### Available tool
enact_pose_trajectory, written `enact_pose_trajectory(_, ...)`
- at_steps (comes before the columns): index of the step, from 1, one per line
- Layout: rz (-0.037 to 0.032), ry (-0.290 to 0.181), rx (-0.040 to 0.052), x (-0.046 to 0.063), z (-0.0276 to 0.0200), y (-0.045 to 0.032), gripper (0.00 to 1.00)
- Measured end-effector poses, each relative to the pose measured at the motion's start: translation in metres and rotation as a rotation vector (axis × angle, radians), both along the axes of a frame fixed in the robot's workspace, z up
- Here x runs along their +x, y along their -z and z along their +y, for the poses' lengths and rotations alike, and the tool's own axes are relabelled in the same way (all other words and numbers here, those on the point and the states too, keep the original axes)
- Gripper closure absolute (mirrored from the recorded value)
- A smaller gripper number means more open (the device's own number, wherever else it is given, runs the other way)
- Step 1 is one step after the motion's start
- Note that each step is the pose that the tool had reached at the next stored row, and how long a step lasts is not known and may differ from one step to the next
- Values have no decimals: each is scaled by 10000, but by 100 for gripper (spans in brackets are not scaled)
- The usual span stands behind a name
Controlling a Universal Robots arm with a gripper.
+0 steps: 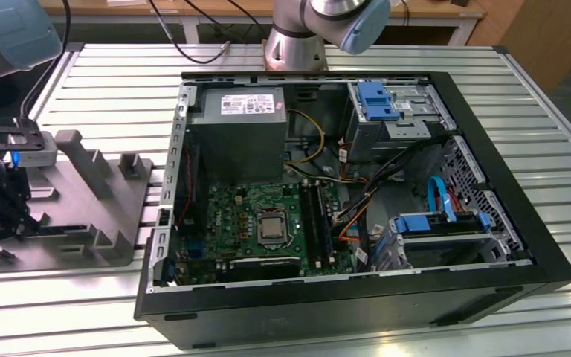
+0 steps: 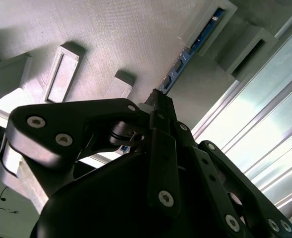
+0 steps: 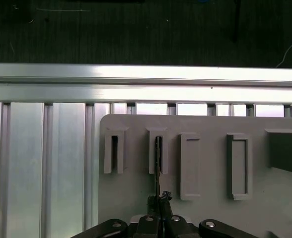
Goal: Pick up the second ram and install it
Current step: 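Pick up the second ram and move it above second insertion slot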
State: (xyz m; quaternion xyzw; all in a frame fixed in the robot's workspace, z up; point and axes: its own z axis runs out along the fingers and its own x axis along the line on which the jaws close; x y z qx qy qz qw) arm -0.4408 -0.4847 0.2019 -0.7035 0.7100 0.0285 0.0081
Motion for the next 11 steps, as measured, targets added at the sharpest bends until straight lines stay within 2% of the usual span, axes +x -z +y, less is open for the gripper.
enact_pose_trajectory(9, 1, -18, -1, 0, 0, -1, 89)
enact_pose_trajectory(11, 3, -18, -2, 0, 0, -27, 89)
